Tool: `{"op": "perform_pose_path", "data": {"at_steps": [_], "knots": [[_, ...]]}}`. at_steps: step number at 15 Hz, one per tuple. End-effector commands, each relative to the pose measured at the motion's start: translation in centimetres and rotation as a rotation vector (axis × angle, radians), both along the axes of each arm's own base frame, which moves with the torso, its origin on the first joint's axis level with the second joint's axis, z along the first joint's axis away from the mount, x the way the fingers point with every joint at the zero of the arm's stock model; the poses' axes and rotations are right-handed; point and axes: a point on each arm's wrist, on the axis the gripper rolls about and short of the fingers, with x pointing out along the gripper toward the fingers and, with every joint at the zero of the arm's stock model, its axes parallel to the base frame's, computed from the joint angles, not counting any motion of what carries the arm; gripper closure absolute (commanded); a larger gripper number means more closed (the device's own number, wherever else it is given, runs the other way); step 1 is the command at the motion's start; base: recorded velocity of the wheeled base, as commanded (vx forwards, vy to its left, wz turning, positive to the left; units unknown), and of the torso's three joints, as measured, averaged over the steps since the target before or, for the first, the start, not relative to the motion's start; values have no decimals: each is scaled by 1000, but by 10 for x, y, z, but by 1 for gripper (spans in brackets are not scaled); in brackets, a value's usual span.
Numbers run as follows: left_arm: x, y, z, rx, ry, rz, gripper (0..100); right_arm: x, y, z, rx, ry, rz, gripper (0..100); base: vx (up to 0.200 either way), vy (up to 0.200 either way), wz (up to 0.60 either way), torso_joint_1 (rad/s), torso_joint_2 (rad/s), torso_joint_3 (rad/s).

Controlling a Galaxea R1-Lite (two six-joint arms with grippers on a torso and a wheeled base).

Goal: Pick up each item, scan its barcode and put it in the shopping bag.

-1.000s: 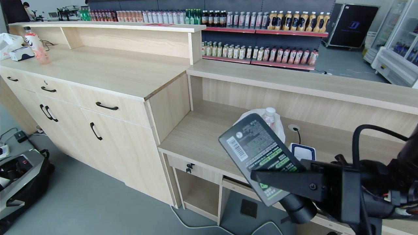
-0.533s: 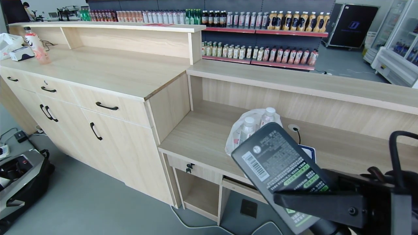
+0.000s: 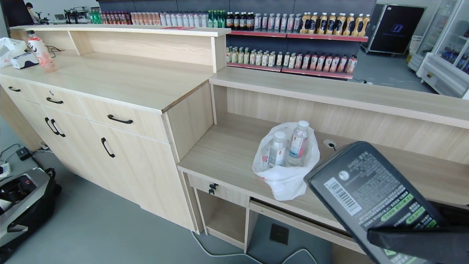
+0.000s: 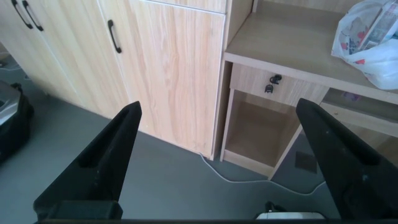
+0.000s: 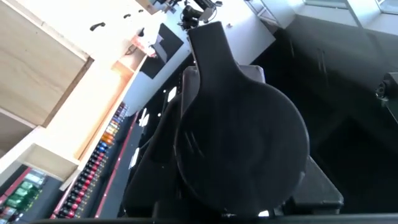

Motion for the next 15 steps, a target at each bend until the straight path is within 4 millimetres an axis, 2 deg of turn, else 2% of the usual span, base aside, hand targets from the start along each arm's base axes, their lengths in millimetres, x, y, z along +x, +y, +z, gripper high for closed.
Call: {"op": "perform_pose_path", "data": {"at_steps": [1,15], "knots": [[0,0,0,1,-1,0,0,-1,0,0,2,-3,2,100,0,0,0,0,0,0],[0,0,0,-1,-1,0,0,-3,1,2,8,3,22,100,0,0,0,0,0,0]]}}
